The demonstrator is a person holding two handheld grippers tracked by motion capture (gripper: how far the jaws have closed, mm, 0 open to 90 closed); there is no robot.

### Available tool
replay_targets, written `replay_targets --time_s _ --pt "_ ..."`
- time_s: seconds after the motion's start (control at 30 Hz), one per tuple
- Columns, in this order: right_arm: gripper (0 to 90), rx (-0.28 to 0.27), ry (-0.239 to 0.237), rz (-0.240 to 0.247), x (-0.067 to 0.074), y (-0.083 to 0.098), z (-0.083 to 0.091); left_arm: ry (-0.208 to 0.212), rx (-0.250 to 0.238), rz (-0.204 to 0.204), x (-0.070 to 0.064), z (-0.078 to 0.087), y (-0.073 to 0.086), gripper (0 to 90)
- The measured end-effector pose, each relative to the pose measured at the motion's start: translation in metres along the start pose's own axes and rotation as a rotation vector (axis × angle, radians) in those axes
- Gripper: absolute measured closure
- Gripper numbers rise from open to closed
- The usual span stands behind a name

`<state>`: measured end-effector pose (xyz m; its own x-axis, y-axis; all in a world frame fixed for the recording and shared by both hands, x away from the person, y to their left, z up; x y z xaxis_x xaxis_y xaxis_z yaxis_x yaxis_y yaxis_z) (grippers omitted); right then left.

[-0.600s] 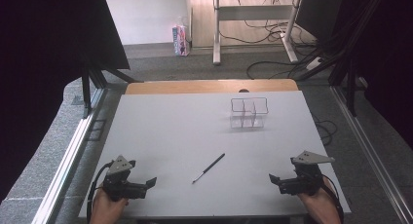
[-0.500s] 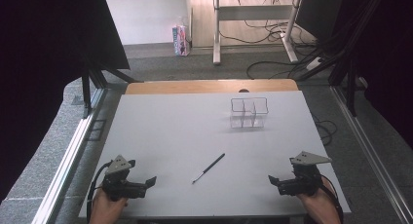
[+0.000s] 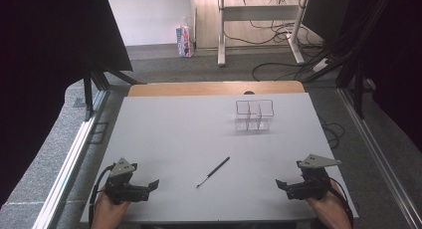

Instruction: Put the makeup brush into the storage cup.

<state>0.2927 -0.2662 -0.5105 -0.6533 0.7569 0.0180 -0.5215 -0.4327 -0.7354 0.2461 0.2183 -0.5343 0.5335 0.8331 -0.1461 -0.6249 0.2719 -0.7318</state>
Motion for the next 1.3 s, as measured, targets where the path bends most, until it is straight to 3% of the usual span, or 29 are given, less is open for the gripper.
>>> replay_targets --time_s 0.33,0.77,1.3 --pt "0.0 0.022 0.003 0.001 0.0 0.001 -0.003 0.002 0.016 0.012 -0.002 0.001 0.0 0.7" --pt "0.0 0.014 0.01 0.009 0.001 -0.001 -0.002 0.025 -0.018 -0.042 -0.011 -0.001 -0.013 0.2" --pt "0.0 0.005 0.006 0.008 0.003 -0.002 -0.002 0.045 0.02 -0.082 -0.02 -0.008 -0.029 0.4"
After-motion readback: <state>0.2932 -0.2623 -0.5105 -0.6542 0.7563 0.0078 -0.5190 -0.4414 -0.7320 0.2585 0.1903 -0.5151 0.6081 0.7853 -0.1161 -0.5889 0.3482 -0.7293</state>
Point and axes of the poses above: each handheld gripper's, and its own axes: z roughly backward along the jaws, y roughly out of its underside, x roughly to its left, the point moved 5 cm from there along -z, roughly forward along the jaws, and after that the axes turned 1 degree about y, right-handed, at the moved point
